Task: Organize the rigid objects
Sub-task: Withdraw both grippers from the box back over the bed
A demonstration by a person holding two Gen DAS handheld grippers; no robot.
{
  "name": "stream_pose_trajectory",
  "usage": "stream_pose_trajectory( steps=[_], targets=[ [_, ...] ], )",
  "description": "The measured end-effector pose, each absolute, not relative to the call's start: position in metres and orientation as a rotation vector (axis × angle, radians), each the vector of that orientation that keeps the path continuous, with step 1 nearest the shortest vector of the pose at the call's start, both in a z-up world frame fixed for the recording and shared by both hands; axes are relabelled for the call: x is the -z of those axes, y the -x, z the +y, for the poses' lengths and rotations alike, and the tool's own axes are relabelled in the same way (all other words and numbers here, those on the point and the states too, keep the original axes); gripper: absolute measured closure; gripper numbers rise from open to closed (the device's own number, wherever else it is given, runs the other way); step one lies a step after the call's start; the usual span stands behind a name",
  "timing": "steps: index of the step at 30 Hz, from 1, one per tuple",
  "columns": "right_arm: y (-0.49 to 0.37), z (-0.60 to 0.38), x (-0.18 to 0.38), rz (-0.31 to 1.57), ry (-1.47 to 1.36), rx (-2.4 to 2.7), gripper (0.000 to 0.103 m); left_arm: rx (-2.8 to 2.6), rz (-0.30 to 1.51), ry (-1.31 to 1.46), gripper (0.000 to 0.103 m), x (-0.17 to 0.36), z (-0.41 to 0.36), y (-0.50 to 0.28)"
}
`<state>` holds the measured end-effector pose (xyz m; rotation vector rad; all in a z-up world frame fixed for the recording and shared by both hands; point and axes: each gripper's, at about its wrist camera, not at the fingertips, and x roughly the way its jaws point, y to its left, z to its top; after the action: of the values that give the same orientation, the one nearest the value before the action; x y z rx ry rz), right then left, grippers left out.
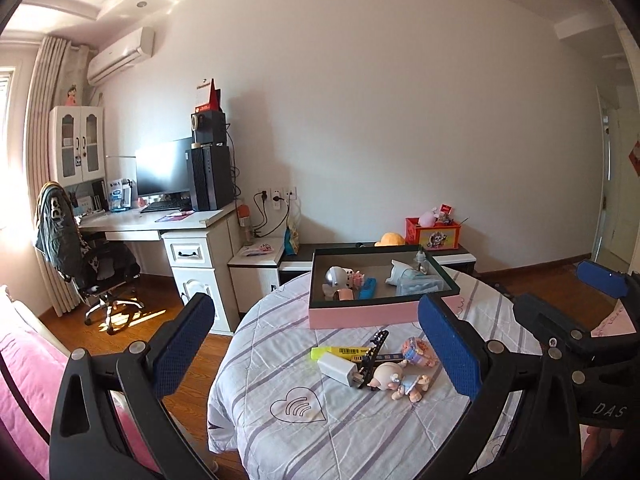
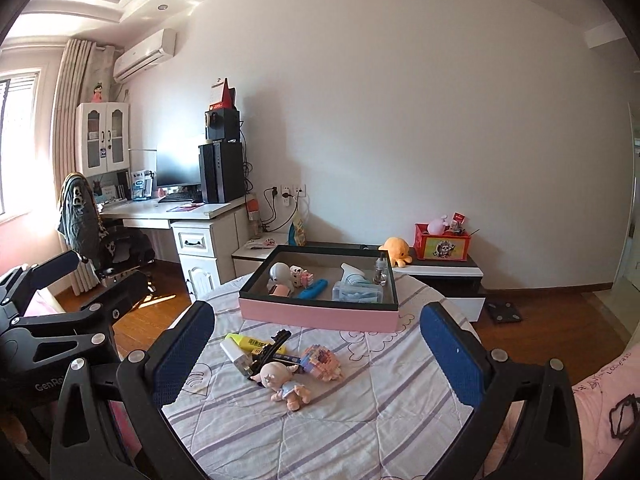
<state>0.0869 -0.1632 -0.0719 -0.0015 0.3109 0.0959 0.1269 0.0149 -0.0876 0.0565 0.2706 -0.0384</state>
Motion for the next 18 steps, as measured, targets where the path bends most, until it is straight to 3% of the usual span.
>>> stream_pose_trajectory(
  steps=[18],
  targets=[
    [-0.057, -0.164, 0.064, 0.284, 0.003, -0.09, 0.0, 0.024, 0.233, -0.076, 0.0, 0.081, 0.013, -0.1]
  ],
)
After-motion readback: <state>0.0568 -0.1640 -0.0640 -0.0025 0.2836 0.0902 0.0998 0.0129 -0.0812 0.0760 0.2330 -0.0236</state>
